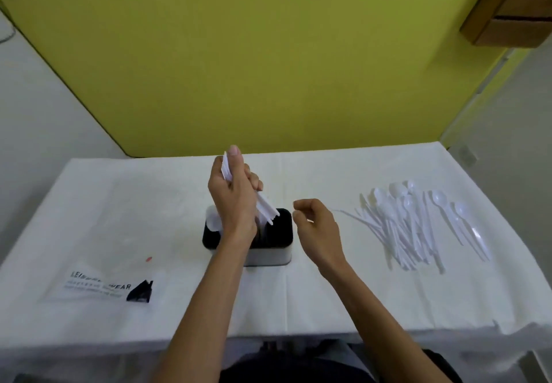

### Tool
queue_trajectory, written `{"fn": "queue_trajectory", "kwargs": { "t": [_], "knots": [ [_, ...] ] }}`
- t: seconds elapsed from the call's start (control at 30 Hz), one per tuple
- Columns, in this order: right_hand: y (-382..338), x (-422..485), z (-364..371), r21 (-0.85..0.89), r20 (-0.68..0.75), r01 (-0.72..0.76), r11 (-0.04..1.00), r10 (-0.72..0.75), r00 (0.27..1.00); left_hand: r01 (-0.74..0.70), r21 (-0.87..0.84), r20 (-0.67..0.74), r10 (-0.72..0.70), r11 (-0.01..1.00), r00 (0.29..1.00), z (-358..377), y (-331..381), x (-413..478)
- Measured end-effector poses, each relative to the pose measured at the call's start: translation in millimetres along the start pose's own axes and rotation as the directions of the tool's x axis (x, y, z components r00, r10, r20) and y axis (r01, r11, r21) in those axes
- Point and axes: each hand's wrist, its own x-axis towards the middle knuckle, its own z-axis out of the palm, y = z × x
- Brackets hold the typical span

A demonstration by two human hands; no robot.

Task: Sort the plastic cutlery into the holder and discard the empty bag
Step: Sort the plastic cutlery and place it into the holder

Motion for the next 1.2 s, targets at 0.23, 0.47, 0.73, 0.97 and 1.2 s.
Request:
{"fn": "queue_trajectory", "kwargs": {
  "t": [0.23,0.47,0.73,0.97,1.2],
  "knots": [
    [30.7,-6.2,46.7,-0.325,0.114,0.275,0.905,-0.251,0.961,-0.113,0.069,-0.092,0.119,0.991,0.989,-74.1,12.5,15.9],
    [35.9,-6.8,52.6,-0.384,0.098,0.266,0.884,-0.248,0.964,-0.085,0.143,-0.03,0.091,0.986,0.995,-81.4,-24.6,5.6],
    [41.7,-4.2,52.6,-0.377,0.086,0.311,0.872,-0.302,0.95,-0.12,0.417,0.051,0.109,0.901,0.993,-91.4,-56.9,-7.2],
    [49.2,0.6,52.3,-0.361,0.084,0.336,0.87,-0.329,0.941,-0.356,0.631,0.451,0.048,0.689,0.891,-105.7,-65.2,-21.1],
    [51.2,1.1,51.8,-0.369,0.094,0.371,0.852,-0.363,0.927,-0.452,0.741,0.524,-0.006,0.496,0.852,-114.2,-64.6,-14.4]
  ]
}}
